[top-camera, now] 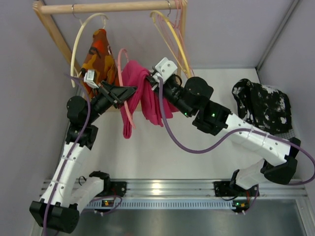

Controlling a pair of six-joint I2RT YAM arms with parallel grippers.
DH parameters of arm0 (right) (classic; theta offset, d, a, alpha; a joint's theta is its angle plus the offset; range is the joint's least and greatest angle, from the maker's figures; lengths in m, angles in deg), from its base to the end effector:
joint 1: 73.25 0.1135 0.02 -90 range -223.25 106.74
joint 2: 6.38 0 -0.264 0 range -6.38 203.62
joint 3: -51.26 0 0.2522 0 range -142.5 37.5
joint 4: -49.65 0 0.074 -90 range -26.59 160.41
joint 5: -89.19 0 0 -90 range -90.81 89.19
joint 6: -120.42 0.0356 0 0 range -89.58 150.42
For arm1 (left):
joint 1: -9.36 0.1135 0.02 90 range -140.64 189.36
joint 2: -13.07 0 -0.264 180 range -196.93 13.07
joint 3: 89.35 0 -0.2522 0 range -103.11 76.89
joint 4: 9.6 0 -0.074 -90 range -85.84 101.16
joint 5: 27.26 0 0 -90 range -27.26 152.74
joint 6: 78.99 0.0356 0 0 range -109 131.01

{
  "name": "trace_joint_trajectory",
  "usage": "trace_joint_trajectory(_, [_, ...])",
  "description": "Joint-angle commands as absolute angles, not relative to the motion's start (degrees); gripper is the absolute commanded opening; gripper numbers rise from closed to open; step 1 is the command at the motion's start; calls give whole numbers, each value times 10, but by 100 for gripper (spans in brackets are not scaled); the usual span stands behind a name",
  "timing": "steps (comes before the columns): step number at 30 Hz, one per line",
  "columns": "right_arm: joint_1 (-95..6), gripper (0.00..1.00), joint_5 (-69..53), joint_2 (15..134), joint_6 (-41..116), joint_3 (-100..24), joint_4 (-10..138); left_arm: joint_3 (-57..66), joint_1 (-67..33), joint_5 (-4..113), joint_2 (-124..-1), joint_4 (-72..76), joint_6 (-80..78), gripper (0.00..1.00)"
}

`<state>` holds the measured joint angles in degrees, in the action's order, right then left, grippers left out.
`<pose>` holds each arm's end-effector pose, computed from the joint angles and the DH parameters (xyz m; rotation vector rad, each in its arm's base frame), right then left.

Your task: Remove the trousers from the hanger

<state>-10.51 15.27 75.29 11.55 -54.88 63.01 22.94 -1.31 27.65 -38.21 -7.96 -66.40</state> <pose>0.1542 0.2777 0.5000 -0.7218 1.1983 0.4453 0.1893 -0.0565 0.4171 -0.3029 1.5506 -1.6513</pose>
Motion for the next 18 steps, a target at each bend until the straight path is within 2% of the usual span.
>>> trace_joint_trajectory(1, [-109, 0, 156, 680, 111, -639, 452, 255, 0, 294, -399, -52, -627, 0])
trace_joint_trajectory(18, [-109, 0, 147, 704, 29, -767, 409, 304, 6, 284, -405, -44, -603, 0])
